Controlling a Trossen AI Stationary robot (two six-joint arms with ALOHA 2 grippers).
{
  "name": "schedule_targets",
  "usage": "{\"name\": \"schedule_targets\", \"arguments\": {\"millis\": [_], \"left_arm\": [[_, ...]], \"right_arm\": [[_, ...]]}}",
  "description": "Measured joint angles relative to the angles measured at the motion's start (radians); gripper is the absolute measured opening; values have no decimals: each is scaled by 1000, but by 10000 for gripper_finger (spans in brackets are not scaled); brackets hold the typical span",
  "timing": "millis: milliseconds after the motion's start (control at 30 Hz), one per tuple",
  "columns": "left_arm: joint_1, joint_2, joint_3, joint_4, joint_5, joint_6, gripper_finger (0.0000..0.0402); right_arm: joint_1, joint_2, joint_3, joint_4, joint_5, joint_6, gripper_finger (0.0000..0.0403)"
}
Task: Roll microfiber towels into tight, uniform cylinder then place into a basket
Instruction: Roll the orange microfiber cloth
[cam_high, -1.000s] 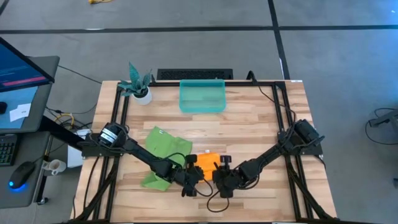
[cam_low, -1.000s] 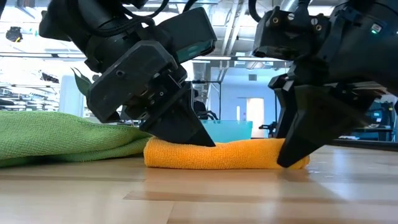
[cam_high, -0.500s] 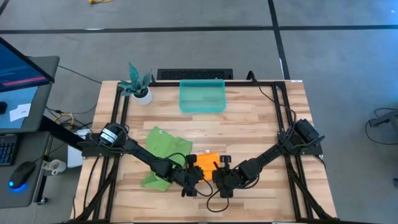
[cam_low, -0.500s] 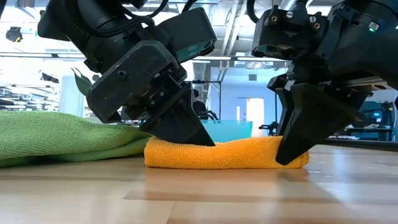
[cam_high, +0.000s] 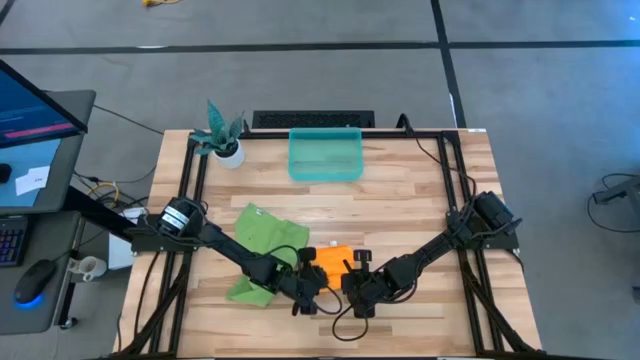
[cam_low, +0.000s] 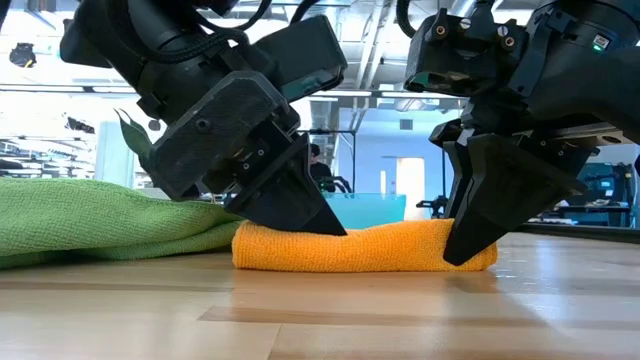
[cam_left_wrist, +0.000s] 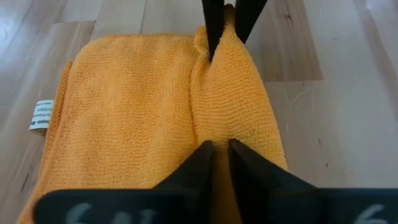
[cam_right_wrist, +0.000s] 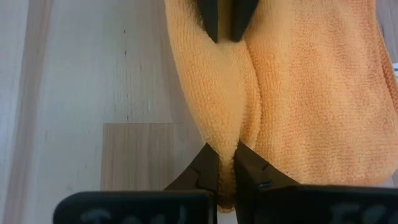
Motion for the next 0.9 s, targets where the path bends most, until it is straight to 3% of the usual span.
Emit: {"name": "schedule_targets", "arguments": {"millis": [267, 467, 600, 733, 900], "left_arm": [[-2, -8, 6, -16, -12, 27, 109], [-49, -84, 30, -98, -56, 95, 112], [-113, -157, 37, -114, -175, 105, 112], [-188, -174, 36, -111, -277, 210, 112], [-242, -160, 36, -107, -287, 316, 112]], "right_arm": [[0, 1, -1, 0, -2, 0, 37], [1, 1, -1, 1, -3, 0, 38], [1, 1, -1, 1, -3, 0, 38], [1, 1, -1, 1, -3, 0, 38], [1, 2, -1, 2, -3, 0, 38]]}}
